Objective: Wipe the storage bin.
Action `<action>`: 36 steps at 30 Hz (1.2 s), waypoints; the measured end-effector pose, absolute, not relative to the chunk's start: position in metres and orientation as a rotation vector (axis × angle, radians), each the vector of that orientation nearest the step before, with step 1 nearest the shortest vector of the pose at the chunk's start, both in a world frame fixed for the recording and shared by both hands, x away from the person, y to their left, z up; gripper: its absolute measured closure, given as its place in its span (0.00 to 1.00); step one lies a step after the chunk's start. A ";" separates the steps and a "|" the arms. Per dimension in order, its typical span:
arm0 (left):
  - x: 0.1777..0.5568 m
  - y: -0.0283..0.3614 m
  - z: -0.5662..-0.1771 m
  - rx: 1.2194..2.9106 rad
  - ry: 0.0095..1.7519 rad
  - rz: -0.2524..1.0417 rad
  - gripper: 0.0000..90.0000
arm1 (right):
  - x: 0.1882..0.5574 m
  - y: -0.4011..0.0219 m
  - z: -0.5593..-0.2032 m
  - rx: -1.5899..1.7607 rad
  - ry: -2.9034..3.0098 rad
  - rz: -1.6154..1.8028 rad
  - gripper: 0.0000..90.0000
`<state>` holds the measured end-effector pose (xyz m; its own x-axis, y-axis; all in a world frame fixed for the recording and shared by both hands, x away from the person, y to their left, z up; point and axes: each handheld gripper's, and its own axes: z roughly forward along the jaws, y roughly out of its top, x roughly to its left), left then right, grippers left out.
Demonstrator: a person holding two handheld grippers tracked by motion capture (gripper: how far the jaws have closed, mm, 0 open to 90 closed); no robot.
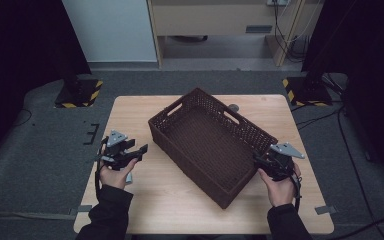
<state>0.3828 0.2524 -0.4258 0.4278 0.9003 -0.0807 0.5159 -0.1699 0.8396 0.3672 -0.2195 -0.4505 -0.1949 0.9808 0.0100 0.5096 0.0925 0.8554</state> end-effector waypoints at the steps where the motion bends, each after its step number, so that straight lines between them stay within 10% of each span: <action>1: 0.383 0.253 -0.426 1.826 1.215 0.563 0.47 | 0.369 -0.220 -0.451 1.464 1.775 1.009 0.38; 28: 0.395 0.261 -0.419 1.818 1.215 0.577 0.47 | 0.374 -0.224 -0.447 1.445 1.802 1.002 0.38; 36: 0.410 0.259 -0.413 1.811 1.195 0.599 0.48 | 0.373 -0.220 -0.445 1.423 1.841 0.990 0.54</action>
<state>0.4104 0.2589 -0.4127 0.4257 0.9026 -0.0637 0.4886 -0.1701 0.8557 0.3731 -0.2202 -0.4446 -0.2426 0.9700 -0.0182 0.5194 0.1457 0.8420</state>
